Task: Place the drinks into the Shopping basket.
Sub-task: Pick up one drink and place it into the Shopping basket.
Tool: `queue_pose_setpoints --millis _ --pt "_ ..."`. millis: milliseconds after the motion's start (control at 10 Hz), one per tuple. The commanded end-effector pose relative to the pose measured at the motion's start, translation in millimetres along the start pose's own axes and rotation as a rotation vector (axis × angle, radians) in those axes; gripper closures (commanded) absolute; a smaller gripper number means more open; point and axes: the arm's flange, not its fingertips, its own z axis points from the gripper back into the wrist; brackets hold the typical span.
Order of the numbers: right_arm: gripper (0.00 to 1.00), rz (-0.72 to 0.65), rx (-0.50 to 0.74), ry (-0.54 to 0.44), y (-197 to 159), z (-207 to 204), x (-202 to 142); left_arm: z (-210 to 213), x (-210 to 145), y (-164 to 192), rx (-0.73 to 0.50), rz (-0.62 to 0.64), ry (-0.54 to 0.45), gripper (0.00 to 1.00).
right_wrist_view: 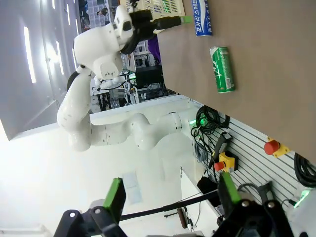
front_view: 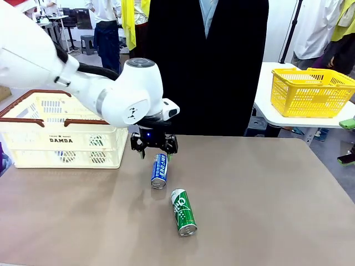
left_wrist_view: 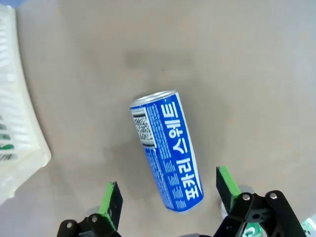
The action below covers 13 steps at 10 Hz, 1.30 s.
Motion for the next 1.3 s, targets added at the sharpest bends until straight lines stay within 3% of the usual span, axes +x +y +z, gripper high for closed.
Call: queue_pose_setpoints --millis 0,400,700,900,1200 --pt "0.0 -0.013 0.016 -0.001 5.4 0.9 -0.3 -10.8 15.6 -11.0 0.042 0.033 0.057 0.0" --pt "0.0 -0.013 0.016 -0.001 5.4 0.9 -0.3 -57.0 12.6 -9.5 0.054 0.057 0.122 0.0" --pt "0.0 -0.013 0.016 -0.001 5.4 0.9 -0.3 -67.1 11.6 -10.9 0.052 0.057 0.126 0.0" --pt "0.0 -0.013 0.016 -0.001 5.4 0.9 -0.3 -67.9 12.0 -11.3 0.027 0.07 0.121 1.0" --pt "0.0 -0.013 0.016 -0.001 5.4 0.9 -0.3 -67.2 11.9 -11.5 0.009 0.061 0.109 1.0"
